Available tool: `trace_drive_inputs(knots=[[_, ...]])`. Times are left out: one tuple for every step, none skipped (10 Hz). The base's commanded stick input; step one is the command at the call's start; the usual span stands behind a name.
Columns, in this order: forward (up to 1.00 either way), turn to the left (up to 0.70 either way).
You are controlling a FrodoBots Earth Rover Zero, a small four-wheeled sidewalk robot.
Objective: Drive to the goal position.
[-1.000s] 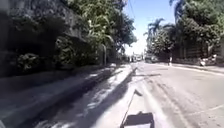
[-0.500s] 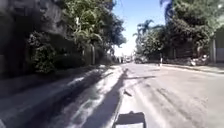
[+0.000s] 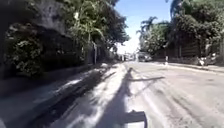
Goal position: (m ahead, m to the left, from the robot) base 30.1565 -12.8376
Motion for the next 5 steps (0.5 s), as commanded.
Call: trace_drive_inputs(knots=[[1.0,-0.37],[1.0,-0.12],[1.0,-0.05],[1.0,-0.01],[1.0,0.0]])
